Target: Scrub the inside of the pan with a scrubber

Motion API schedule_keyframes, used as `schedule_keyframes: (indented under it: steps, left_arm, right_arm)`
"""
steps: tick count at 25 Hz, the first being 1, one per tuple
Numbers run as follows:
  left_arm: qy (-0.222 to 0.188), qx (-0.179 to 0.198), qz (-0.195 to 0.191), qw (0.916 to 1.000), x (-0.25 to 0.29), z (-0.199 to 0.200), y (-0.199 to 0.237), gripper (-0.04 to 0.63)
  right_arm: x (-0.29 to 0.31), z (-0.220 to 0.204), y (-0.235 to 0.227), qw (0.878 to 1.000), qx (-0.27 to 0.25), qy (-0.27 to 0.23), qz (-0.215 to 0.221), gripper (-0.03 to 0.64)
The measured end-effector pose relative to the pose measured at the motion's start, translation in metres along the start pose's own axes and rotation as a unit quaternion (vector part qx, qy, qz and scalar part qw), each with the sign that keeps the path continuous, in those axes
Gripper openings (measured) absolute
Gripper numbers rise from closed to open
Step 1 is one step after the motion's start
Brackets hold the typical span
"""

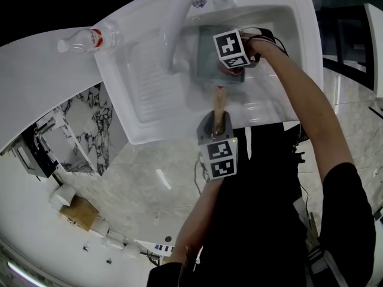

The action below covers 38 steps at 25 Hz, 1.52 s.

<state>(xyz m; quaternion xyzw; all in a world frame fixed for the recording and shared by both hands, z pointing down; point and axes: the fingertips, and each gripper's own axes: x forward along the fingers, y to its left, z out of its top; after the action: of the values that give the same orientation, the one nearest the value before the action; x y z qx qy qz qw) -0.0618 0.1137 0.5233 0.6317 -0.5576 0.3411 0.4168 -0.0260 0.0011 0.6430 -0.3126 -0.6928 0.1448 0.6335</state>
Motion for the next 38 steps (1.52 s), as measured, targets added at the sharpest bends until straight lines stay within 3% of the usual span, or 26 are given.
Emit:
schedule_keyframes:
  steps: [3, 11, 17, 21, 24, 27, 31, 35, 38]
  left_arm:
    - [0.001, 0.001, -0.001, 1.0000, 0.001, 0.000, 0.000, 0.152]
    - [0.001, 0.003, -0.007, 1.0000, 0.000, 0.000, 0.000, 0.152]
    - [0.000, 0.010, -0.007, 0.9999, -0.001, 0.001, 0.000, 0.152]
    - [0.002, 0.010, -0.008, 0.9999, -0.001, 0.000, 0.000, 0.152]
    - [0.001, 0.011, -0.007, 0.9999, -0.001, 0.001, 0.001, 0.152]
    - [0.001, 0.013, -0.006, 0.9999, 0.000, 0.001, 0.001, 0.152]
    - [0.000, 0.016, -0.002, 0.9999, 0.000, 0.001, -0.001, 0.152]
    - [-0.001, 0.020, 0.000, 0.9998, 0.000, 0.002, 0.000, 0.152]
    - [-0.002, 0.023, 0.003, 0.9997, 0.001, 0.001, 0.000, 0.152]
  right_arm:
    - [0.002, 0.005, 0.014, 0.999, 0.012, -0.025, 0.040, 0.035]
    - [0.002, 0.023, 0.036, 0.994, 0.009, -0.083, 0.077, 0.035]
    - [-0.005, 0.049, 0.030, 0.990, -0.007, -0.136, 0.040, 0.035]
    - [-0.013, 0.080, 0.022, 0.980, -0.012, -0.196, 0.014, 0.035]
    - [-0.019, 0.100, 0.003, 0.971, -0.015, -0.233, -0.045, 0.035]
    - [-0.027, 0.107, -0.025, 0.960, -0.024, -0.235, -0.149, 0.035]
    - [-0.034, 0.101, -0.063, 0.936, -0.038, -0.203, -0.285, 0.035]
    - [-0.041, 0.092, -0.092, 0.912, -0.043, -0.179, -0.366, 0.035]
    - [-0.045, 0.082, -0.110, 0.888, -0.080, -0.122, -0.436, 0.035]
